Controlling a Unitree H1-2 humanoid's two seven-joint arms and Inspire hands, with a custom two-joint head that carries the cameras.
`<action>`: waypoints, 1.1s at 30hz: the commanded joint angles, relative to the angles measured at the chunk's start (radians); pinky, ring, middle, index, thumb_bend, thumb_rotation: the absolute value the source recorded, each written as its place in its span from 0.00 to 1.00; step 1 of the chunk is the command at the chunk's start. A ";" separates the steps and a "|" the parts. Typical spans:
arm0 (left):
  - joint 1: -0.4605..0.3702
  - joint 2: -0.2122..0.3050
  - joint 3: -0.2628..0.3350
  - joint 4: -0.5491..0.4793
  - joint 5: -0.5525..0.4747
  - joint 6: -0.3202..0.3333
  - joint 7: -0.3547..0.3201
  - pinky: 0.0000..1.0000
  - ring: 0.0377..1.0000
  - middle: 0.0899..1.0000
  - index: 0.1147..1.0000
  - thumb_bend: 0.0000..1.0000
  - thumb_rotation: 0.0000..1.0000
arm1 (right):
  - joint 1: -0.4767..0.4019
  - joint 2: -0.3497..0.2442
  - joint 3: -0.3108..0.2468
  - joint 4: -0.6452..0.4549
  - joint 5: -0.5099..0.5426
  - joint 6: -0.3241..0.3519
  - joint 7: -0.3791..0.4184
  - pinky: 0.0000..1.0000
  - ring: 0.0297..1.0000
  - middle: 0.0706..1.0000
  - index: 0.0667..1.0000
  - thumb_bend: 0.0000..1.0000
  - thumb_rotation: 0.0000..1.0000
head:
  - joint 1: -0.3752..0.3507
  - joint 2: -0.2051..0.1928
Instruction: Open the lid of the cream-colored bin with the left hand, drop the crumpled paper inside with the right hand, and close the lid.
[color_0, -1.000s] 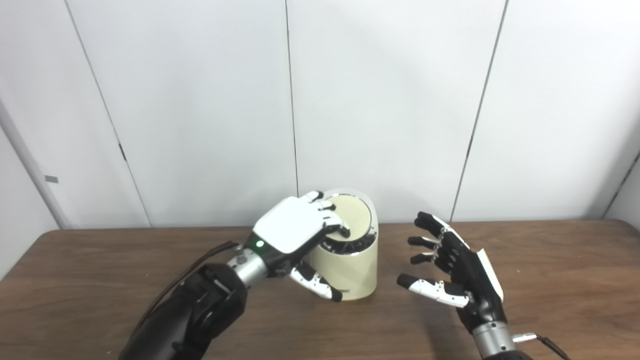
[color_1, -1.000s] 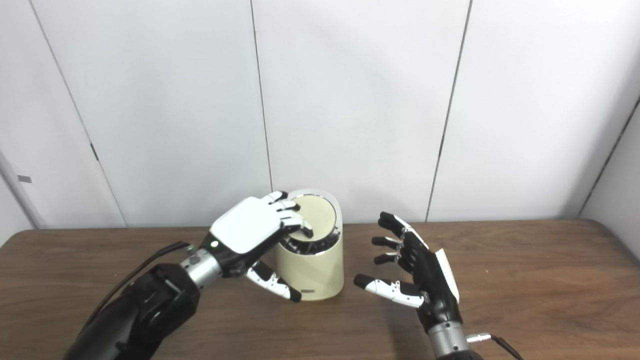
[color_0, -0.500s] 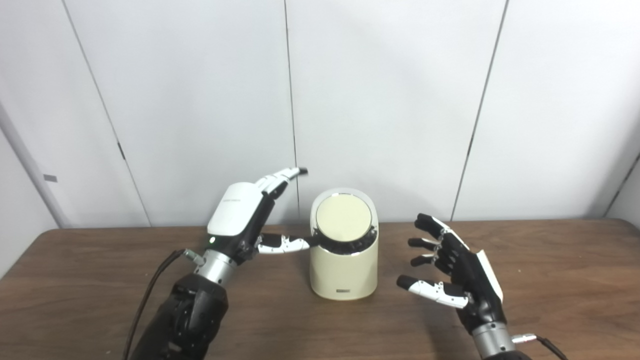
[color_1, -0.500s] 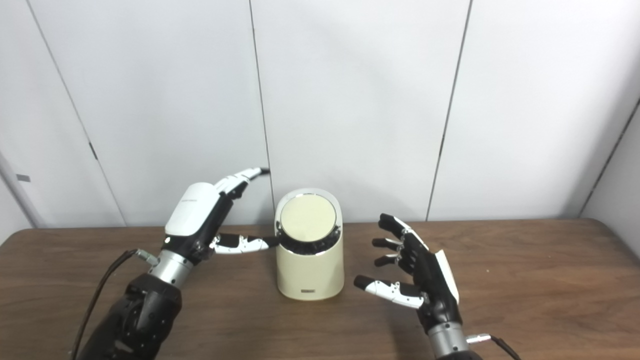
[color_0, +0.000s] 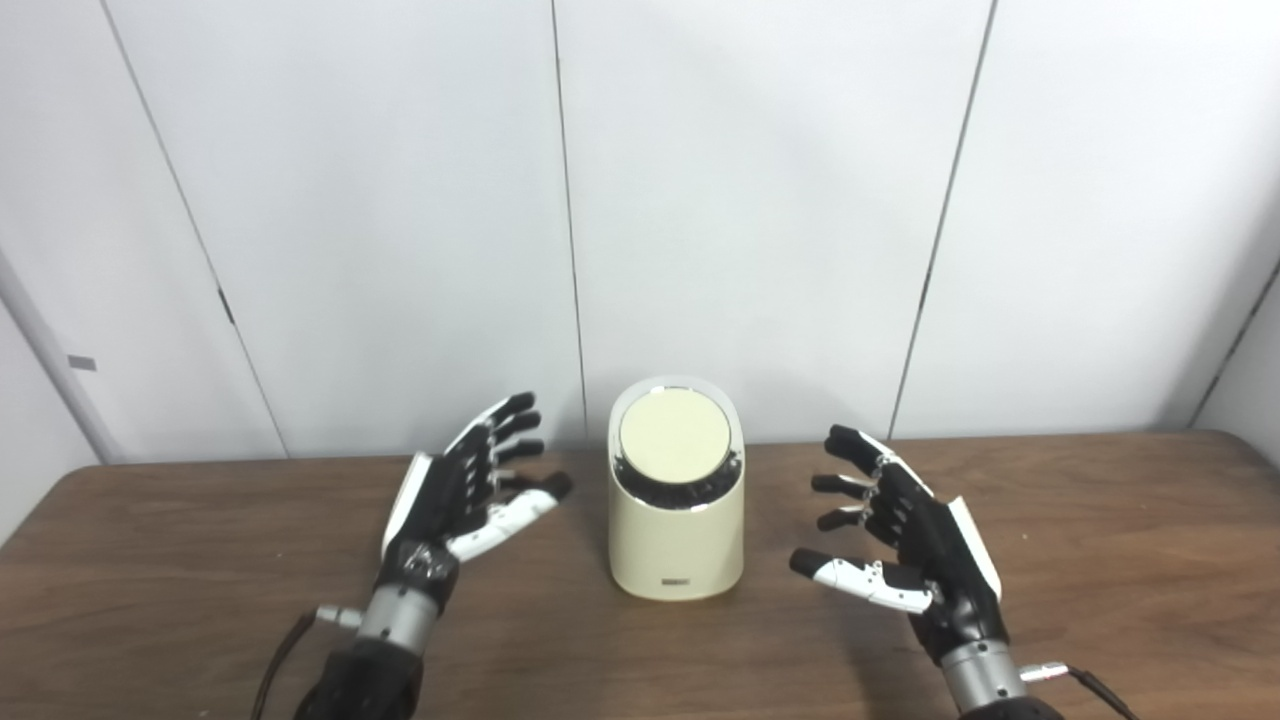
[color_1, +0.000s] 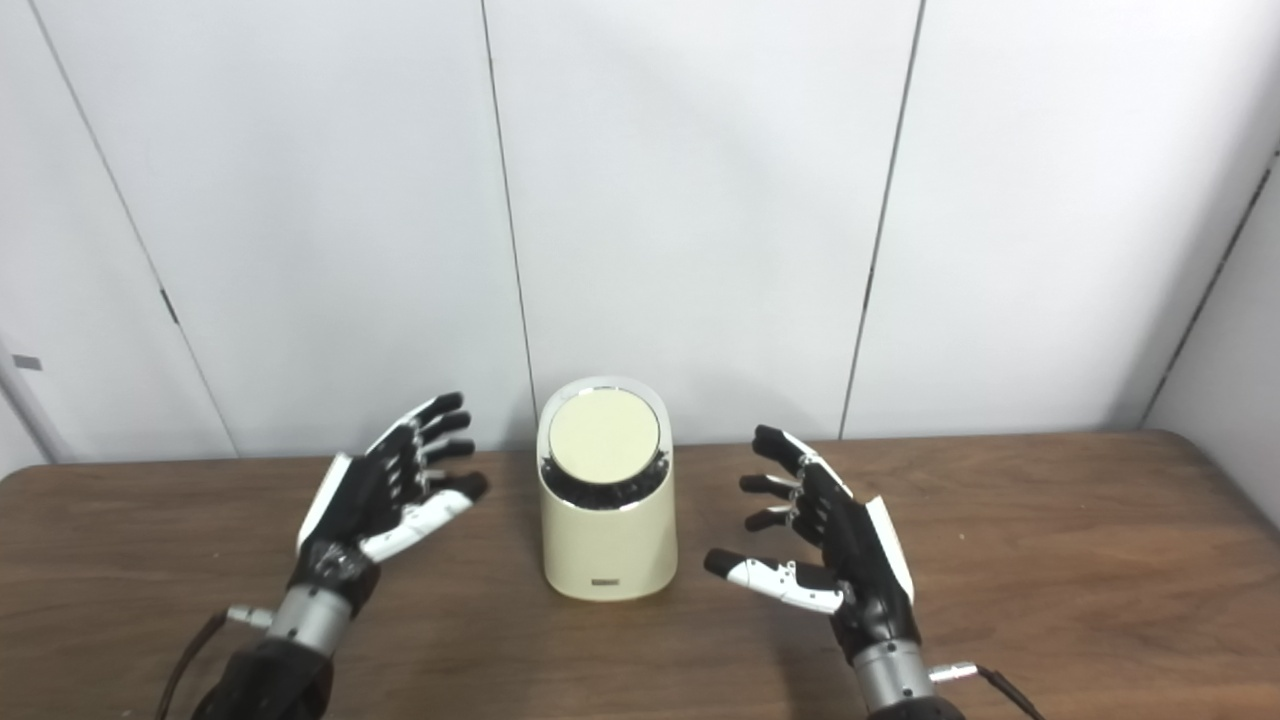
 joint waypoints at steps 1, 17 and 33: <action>-0.011 -0.016 0.009 -0.046 -0.074 0.013 -0.015 0.65 0.81 0.86 0.92 0.85 0.38 | -0.024 -0.011 -0.007 -0.021 0.014 -0.031 0.001 0.54 0.72 0.83 0.81 0.81 0.19 | -0.002 0.000; 0.109 -0.022 0.018 -0.084 -0.161 0.039 -0.016 0.65 0.83 0.87 0.92 0.78 0.34 | -0.016 -0.033 -0.017 0.002 0.036 -0.065 0.004 0.54 0.72 0.83 0.80 0.84 0.22 | 0.011 0.005; 0.109 -0.028 0.011 -0.054 -0.120 -0.003 0.006 0.69 0.82 0.85 0.87 0.77 0.32 | -0.018 -0.030 -0.028 0.043 0.072 -0.092 0.006 0.57 0.73 0.83 0.82 0.85 0.21 | 0.025 -0.007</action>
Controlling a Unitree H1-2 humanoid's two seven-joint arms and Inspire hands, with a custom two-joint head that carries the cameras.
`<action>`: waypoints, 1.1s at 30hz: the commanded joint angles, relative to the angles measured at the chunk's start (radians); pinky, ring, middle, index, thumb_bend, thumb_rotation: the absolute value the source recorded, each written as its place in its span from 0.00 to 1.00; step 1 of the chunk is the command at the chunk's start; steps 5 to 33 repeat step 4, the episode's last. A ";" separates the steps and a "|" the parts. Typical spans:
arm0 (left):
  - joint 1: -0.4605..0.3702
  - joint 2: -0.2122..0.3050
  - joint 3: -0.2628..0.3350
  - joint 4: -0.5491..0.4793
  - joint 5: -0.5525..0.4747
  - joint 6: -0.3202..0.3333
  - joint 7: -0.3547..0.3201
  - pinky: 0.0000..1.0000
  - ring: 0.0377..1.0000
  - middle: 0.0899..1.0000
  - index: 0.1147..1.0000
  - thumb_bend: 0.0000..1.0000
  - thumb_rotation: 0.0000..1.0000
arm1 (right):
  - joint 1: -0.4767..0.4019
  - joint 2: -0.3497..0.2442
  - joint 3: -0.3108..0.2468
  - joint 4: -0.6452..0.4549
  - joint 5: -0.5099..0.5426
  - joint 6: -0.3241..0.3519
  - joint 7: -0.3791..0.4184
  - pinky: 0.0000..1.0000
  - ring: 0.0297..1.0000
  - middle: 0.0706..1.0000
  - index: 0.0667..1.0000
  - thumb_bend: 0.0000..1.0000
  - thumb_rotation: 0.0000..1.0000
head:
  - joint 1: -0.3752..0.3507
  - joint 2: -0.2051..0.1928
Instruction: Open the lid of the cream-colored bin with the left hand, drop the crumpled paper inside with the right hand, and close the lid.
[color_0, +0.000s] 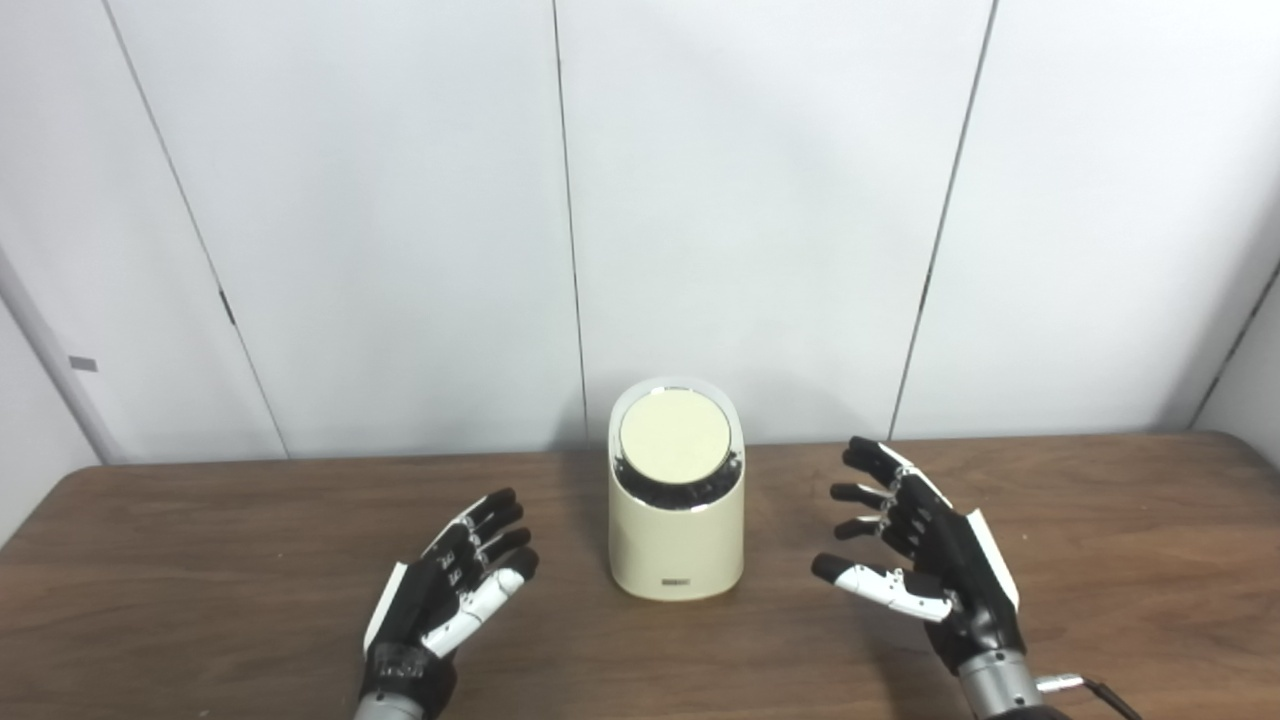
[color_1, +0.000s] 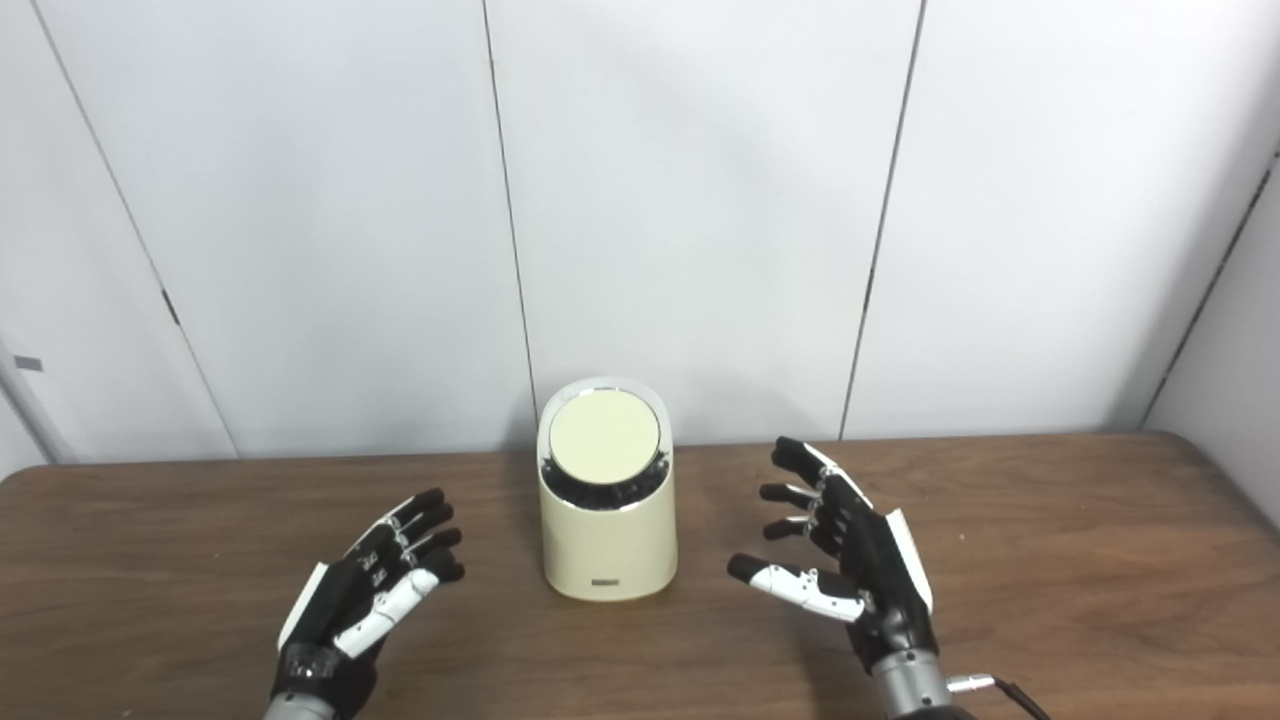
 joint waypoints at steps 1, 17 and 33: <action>-0.037 -0.006 0.003 -0.008 -0.020 -0.055 -0.004 0.69 0.82 0.85 0.87 0.77 0.32 | -0.022 -0.007 -0.009 -0.022 0.014 -0.052 0.004 0.57 0.73 0.83 0.82 0.85 0.21 | 0.001 0.001; -0.035 -0.005 0.001 0.006 -0.033 -0.096 -0.026 0.71 0.84 0.85 0.88 0.76 0.34 | -0.024 -0.015 -0.011 -0.002 0.022 -0.081 0.012 0.57 0.73 0.85 0.84 0.83 0.21 | 0.005 0.001; -0.035 -0.005 0.001 0.006 -0.033 -0.096 -0.026 0.71 0.84 0.85 0.88 0.76 0.34 | -0.024 -0.015 -0.011 -0.002 0.022 -0.081 0.012 0.57 0.73 0.85 0.84 0.83 0.21 | 0.005 0.001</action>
